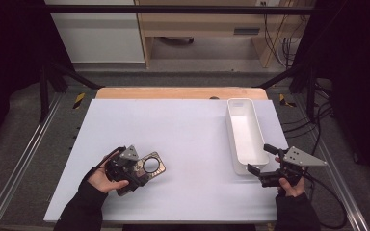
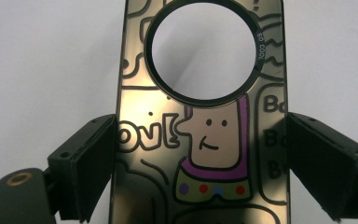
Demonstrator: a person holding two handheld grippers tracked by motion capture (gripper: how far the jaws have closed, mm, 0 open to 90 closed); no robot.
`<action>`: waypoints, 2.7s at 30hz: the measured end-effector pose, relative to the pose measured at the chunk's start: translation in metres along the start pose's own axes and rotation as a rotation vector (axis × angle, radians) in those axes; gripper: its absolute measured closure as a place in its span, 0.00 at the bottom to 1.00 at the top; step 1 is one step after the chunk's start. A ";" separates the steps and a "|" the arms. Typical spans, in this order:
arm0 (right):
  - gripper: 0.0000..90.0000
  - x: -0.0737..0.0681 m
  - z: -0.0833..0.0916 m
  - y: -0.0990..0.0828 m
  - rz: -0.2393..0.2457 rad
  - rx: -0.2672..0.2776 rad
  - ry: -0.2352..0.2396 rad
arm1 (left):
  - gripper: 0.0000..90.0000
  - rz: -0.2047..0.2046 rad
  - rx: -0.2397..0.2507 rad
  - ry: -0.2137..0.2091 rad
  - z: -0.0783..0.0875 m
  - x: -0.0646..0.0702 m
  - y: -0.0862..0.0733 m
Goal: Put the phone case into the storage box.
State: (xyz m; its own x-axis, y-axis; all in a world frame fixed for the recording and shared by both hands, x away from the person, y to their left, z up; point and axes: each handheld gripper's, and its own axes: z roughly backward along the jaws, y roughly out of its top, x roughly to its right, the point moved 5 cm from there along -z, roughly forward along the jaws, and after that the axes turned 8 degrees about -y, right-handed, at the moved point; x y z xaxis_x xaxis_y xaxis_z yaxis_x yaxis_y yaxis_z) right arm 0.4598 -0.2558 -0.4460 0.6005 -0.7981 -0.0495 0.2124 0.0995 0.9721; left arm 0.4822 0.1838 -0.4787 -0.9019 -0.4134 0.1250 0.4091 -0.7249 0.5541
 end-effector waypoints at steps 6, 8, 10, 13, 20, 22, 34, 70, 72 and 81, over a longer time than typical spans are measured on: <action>0.00 -0.001 0.000 0.000 0.003 -0.001 0.003 | 0.13 -0.011 0.029 -0.005 0.003 0.007 0.004; 0.00 -0.001 0.000 0.001 0.002 0.000 0.005 | 0.13 -0.018 0.034 -0.006 0.004 0.009 0.005; 0.00 -0.002 0.000 0.001 0.003 -0.001 0.007 | 0.13 -0.022 0.042 -0.010 0.005 0.012 0.006; 0.00 -0.003 0.000 0.001 0.006 0.000 0.015 | 0.13 -0.034 0.056 -0.016 0.007 0.016 0.008; 0.00 -0.007 0.000 0.003 0.020 0.001 0.036 | 0.13 -0.062 0.065 -0.035 0.010 0.027 0.014; 0.00 -0.009 0.000 0.004 0.025 0.002 0.043 | 0.13 -0.068 0.065 -0.037 0.010 0.028 0.014; 0.00 -0.020 -0.003 0.007 0.054 -0.006 0.099 | 0.13 -0.090 0.085 -0.066 0.013 0.036 0.023; 0.00 -0.075 -0.033 0.015 0.195 -0.079 0.306 | 0.13 -0.203 0.088 -0.190 -0.010 0.063 0.065; 0.00 -0.078 -0.035 0.015 0.206 -0.083 0.314 | 0.13 -0.208 0.088 -0.193 -0.011 0.065 0.066; 0.00 -0.091 -0.042 0.013 0.226 -0.100 0.357 | 0.13 -0.228 0.081 -0.214 -0.019 0.071 0.070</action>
State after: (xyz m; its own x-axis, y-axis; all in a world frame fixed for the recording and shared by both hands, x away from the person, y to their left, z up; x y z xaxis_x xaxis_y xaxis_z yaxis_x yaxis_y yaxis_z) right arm 0.4398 -0.1567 -0.4382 0.8657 -0.4958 0.0685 0.1083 0.3191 0.9415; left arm 0.4496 0.0934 -0.4472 -0.9812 -0.1141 0.1556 0.1887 -0.7359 0.6503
